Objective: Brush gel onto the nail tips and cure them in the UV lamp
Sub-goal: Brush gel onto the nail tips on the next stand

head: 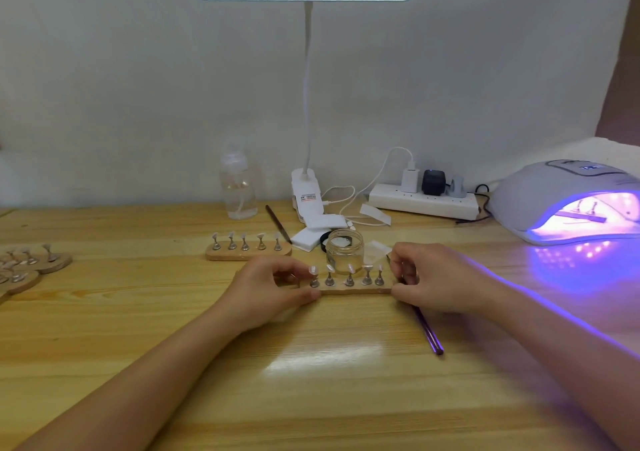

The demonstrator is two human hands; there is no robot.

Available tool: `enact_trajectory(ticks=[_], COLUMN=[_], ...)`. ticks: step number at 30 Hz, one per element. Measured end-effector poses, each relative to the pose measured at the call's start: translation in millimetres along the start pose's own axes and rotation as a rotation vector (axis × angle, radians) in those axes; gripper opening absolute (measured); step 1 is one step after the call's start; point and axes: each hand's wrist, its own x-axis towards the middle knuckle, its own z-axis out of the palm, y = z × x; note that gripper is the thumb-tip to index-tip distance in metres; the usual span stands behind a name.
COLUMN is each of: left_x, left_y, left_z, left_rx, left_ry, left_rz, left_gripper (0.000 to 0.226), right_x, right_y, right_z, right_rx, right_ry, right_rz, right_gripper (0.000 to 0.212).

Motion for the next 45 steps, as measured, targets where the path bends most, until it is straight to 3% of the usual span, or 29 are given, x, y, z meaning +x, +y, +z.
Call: enact_trajectory(ticks=[5, 8, 10, 11, 13, 14, 16, 21, 27, 28, 30, 35, 40, 45], left_x=[-2, -4, -3, -3, -3, -3, -2, -3, -4, -4, -4, -2, -2, -3], left_y=[3, 5, 4, 4, 3, 3, 3, 2, 3, 3, 3, 2, 0, 0], left_z=[0, 1, 2, 2, 3, 3, 4, 4, 3, 3, 4, 4, 5, 5], left_rx=[-0.126, -0.153, -0.151, -0.147, -0.136, -0.129, -0.125, -0.126, -0.118, -0.110, -0.096, -0.078, -0.060, -0.064], left_ry=[0.020, 0.031, 0.046, 0.055, 0.071, 0.075, 0.077, 0.073, 0.080, 0.081, 0.078, 0.081, 0.090, 0.099], left_rz=[-0.010, -0.021, -0.033, -0.042, -0.059, -0.060, -0.058, -0.056, -0.048, -0.047, -0.042, -0.011, 0.018, 0.042], left_gripper=[0.011, 0.010, 0.009, 0.009, 0.010, 0.011, 0.011, 0.014, 0.017, 0.017, 0.018, 0.021, 0.016, 0.009], right_x=[0, 1, 4, 5, 7, 6, 5, 5, 9, 10, 15, 37, 54, 60], right_y=[-5, -4, 1, 5, 11, 12, 12, 3, -14, -16, -21, -34, -44, -44], right_z=[-3, -10, -15, -18, -22, -22, -21, -15, -13, -13, -15, -26, -18, -4], right_rx=[-0.093, 0.145, 0.542, 0.869, 1.602, 1.842, 2.015, 1.849, 1.330, 1.275, 1.185, 0.954, 0.579, 0.416], right_ry=[-0.038, 0.057, 0.162, 0.164, 0.060, 0.009, -0.023, 0.187, 0.502, 0.536, 0.553, 0.456, 0.454, 0.456], right_rz=[0.012, 0.063, 0.154, 0.202, 0.205, 0.163, 0.119, 0.147, 0.041, 0.054, 0.073, 0.082, 0.074, 0.023], right_gripper=[0.024, 0.014, 0.019, 0.022, 0.015, 0.030, 0.049, 0.017, 0.024, 0.037, 0.052, 0.064, 0.046, 0.040])
